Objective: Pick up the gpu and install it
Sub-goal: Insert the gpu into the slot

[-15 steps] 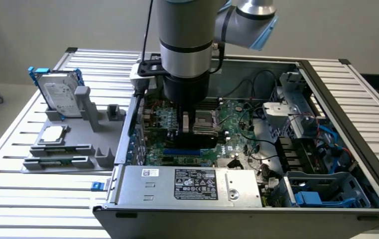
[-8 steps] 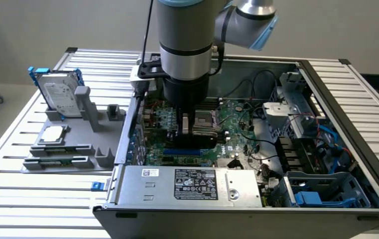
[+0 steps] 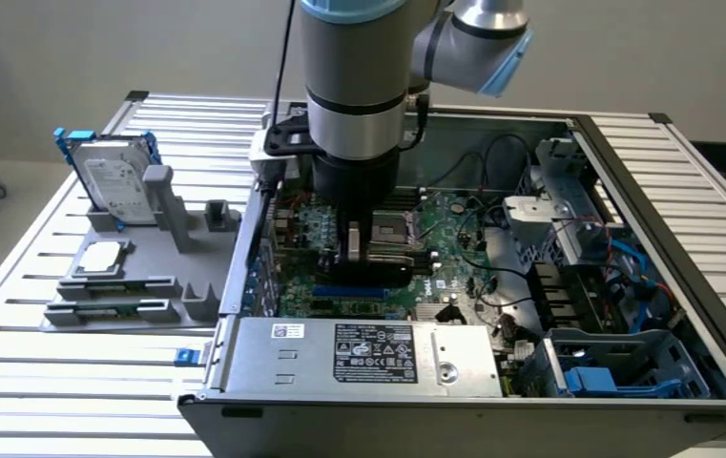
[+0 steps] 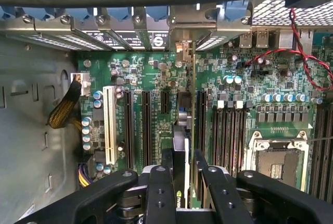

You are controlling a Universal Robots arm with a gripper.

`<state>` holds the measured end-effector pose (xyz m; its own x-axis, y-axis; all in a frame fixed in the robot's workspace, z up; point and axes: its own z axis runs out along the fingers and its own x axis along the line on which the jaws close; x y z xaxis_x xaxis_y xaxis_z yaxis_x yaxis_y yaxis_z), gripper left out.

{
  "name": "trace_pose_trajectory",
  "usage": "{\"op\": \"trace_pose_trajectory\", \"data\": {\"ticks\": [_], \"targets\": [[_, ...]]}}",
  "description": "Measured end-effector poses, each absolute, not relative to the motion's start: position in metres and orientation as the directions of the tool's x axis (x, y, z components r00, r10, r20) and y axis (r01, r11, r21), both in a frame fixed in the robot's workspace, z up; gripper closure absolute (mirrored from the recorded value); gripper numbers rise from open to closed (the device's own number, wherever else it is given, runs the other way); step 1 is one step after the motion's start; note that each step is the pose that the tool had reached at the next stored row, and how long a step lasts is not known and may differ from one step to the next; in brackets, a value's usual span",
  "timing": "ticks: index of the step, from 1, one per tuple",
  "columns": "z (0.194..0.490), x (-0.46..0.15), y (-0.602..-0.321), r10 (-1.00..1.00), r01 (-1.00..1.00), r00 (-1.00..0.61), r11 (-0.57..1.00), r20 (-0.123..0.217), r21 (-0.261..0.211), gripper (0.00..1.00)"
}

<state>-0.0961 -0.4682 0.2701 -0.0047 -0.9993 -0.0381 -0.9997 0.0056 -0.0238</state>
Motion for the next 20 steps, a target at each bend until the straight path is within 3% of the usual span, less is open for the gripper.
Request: {"op": "trace_pose_trajectory", "data": {"ticks": [20], "targets": [[0.2621,-0.0958,-0.4697,-0.999,-1.0,-0.004,0.005,-0.044,-0.014,0.74]]}}
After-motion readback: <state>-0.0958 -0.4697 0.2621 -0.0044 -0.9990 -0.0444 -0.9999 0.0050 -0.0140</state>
